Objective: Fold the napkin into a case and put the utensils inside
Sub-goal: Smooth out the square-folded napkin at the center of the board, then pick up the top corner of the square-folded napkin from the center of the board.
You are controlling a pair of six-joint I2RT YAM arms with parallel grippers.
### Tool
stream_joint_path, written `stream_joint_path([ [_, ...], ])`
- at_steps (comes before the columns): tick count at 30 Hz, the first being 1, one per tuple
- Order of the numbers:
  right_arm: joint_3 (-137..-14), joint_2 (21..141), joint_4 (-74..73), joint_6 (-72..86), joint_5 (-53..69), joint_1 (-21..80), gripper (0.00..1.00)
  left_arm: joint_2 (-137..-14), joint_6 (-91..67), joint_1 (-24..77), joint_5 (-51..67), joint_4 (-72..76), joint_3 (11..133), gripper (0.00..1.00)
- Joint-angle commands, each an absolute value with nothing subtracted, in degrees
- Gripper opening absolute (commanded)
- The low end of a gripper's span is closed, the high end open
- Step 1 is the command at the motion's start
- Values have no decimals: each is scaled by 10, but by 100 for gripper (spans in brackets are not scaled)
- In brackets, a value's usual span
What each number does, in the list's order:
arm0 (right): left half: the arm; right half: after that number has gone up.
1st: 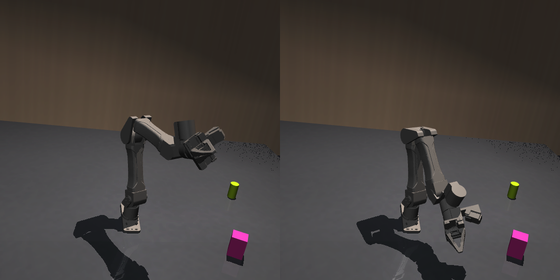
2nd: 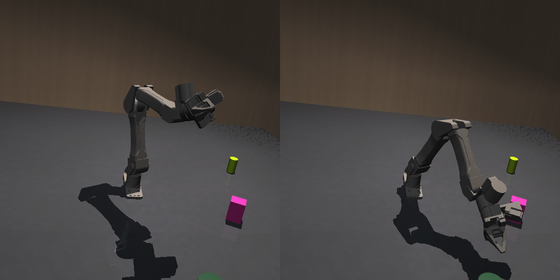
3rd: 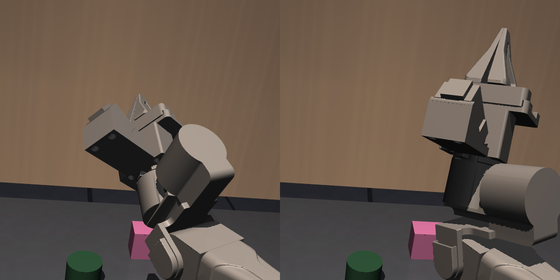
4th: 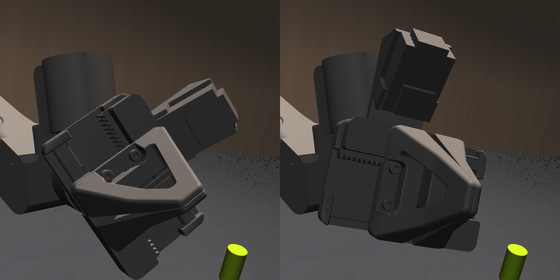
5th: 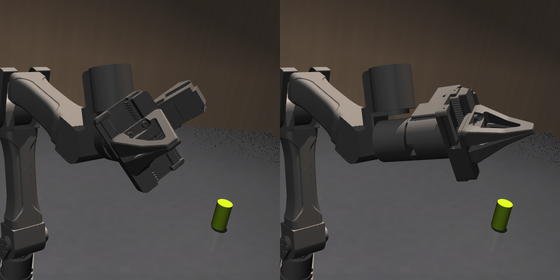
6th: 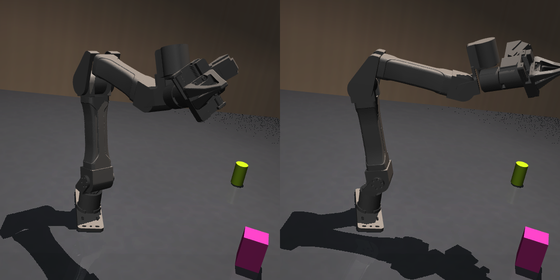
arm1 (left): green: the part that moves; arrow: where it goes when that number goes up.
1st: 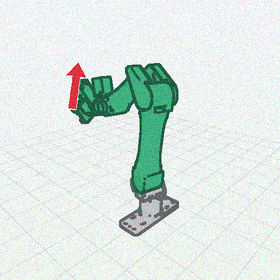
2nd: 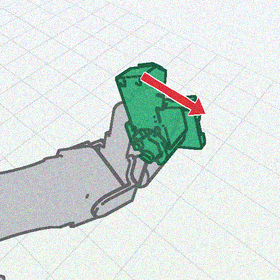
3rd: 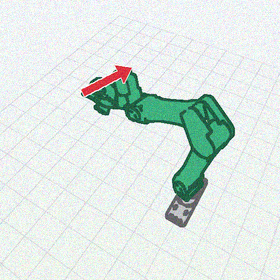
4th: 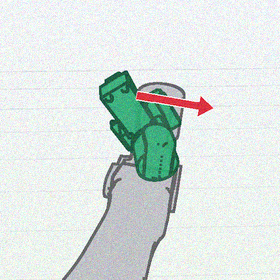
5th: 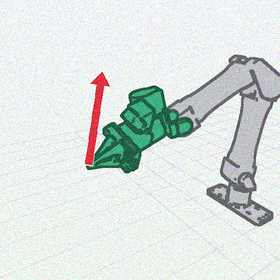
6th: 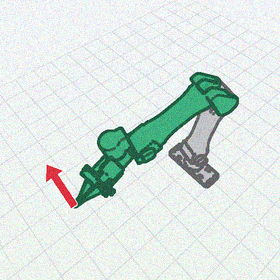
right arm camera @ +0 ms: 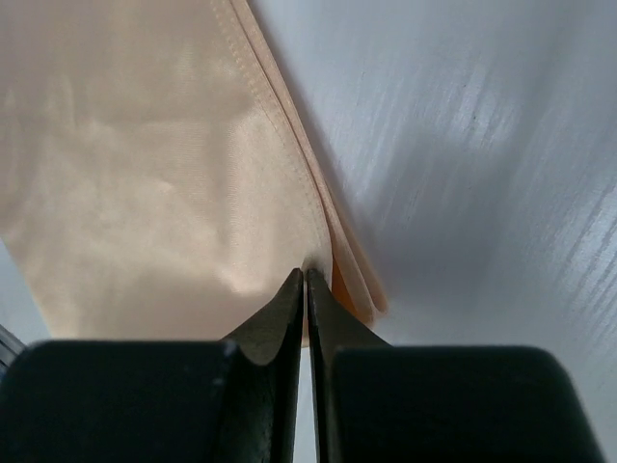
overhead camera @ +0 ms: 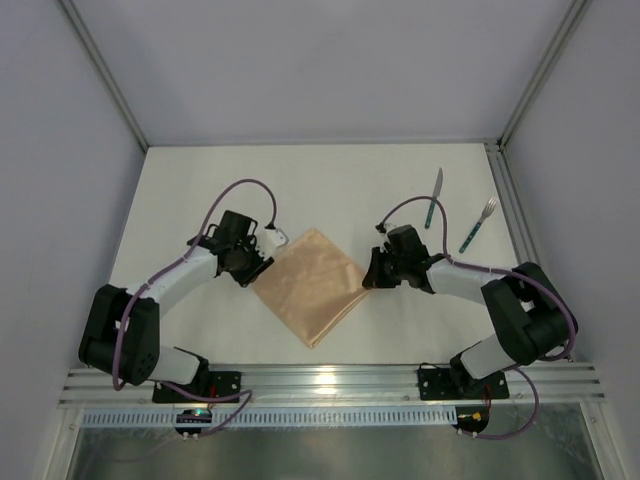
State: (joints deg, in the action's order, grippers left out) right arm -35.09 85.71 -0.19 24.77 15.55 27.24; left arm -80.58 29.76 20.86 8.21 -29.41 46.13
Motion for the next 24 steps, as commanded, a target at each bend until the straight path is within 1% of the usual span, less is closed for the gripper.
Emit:
stream_joint_path([
  [1, -351, 880, -4, 249, 133, 273, 8, -798, 273, 203, 100, -286, 495, 43],
  [4, -366, 868, -20, 243, 119, 273, 8, -813, 263, 204, 109, -287, 536, 43],
  [7, -400, 826, -39, 226, 112, 273, 8, -836, 242, 203, 92, -294, 583, 43],
  [11, -484, 798, -70, 140, 119, 281, 18, -829, 216, 201, 91, -280, 583, 43],
  [12, -506, 804, -73, 124, 123, 284, 23, -825, 212, 200, 91, -280, 580, 43],
  [15, -616, 858, -81, 72, 130, 290, 32, -813, 210, 192, 77, -295, 572, 43],
  [16, -645, 880, -88, 65, 136, 291, 33, -810, 212, 190, 71, -300, 570, 43],
  [17, -671, 932, -104, 58, 149, 292, 34, -808, 216, 184, 67, -303, 568, 43],
  [18, -726, 959, -114, 46, 156, 294, 34, -805, 217, 180, 61, -307, 563, 43],
  [19, -756, 986, -127, 40, 162, 296, 34, -801, 219, 177, 55, -313, 555, 43],
  [20, -781, 1039, -149, 33, 166, 300, 34, -799, 220, 174, 54, -315, 549, 43],
  [21, -833, 1064, -161, 20, 168, 307, 34, -795, 222, 168, 53, -316, 543, 43],
  [23, -881, 1112, -193, 13, 168, 314, 34, -789, 224, 162, 49, -316, 525, 43],
  [24, -929, 1154, -206, 11, 167, 319, 34, -789, 226, 156, 51, -316, 519, 43],
])
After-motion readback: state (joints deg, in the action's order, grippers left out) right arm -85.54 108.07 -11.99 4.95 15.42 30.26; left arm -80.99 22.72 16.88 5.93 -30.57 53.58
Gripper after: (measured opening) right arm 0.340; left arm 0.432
